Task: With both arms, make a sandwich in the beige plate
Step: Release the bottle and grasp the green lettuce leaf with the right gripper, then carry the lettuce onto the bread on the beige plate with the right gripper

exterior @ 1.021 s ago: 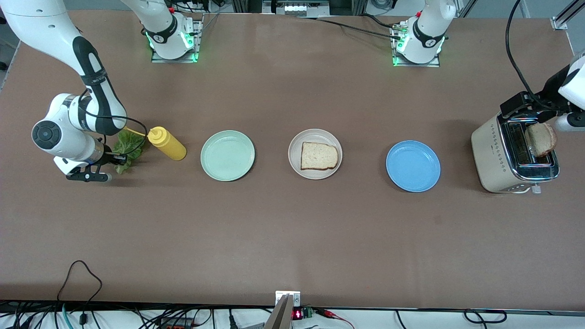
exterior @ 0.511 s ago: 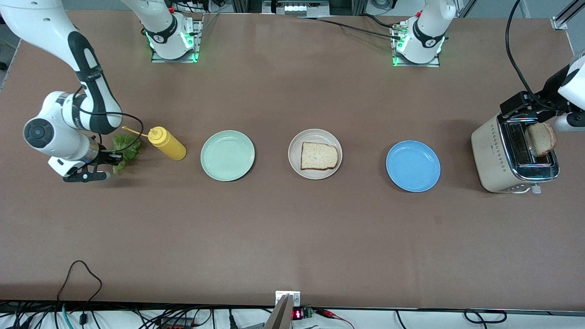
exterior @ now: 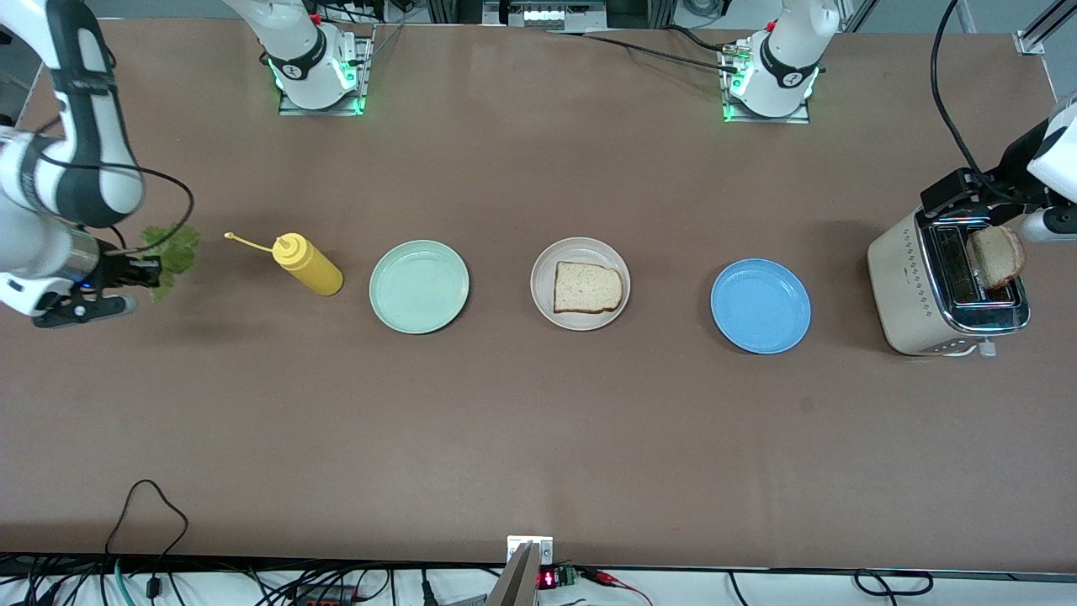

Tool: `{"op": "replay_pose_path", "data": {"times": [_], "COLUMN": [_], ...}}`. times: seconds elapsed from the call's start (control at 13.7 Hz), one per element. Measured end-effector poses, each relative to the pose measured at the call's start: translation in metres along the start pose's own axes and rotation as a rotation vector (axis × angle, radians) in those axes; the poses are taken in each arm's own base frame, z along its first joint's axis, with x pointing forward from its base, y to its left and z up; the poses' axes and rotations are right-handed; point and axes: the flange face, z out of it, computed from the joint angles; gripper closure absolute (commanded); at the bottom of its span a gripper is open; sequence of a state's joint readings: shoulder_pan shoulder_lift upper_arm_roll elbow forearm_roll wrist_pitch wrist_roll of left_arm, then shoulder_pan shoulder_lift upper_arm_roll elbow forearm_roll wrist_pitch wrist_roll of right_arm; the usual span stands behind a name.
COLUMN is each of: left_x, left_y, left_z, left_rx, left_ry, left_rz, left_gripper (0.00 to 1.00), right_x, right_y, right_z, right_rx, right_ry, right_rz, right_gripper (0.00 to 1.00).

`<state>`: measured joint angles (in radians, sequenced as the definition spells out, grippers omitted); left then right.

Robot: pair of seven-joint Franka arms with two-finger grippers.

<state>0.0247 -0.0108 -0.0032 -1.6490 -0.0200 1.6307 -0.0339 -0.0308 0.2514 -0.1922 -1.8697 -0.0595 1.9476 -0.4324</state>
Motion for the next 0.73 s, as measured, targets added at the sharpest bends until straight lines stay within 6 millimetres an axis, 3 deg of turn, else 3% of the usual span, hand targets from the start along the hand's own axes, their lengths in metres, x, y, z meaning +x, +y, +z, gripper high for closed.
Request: {"op": "replay_pose_path", "data": {"times": [0.22,0.44,0.51,0.73], "left_x": [0.0,0.0,0.0,0.0], "left_y": [0.0,0.0,0.0,-0.001], "left_z": [0.0,0.0,0.0,0.0], "left_rx": [0.0,0.0,0.0,0.0], "left_ry": [0.0,0.0,0.0,0.0], "left_rz": [0.0,0.0,-0.001,-0.001], "left_gripper": [0.0,0.0,0.0,0.0], "right_x": [0.007,0.016,0.023,0.048], "right_y": [-0.033,-0.079,-0.104,-0.209], "right_z": [-0.072,-0.118,-0.127,-0.14], "right_rx": [0.142,0.27,0.281,0.284], "right_ry": [-0.012,-0.009,-0.012,-0.028], "right_rz": [-0.015,0.04,0.082,0.254], "right_gripper": [1.0,1.0,1.0,1.0]}}
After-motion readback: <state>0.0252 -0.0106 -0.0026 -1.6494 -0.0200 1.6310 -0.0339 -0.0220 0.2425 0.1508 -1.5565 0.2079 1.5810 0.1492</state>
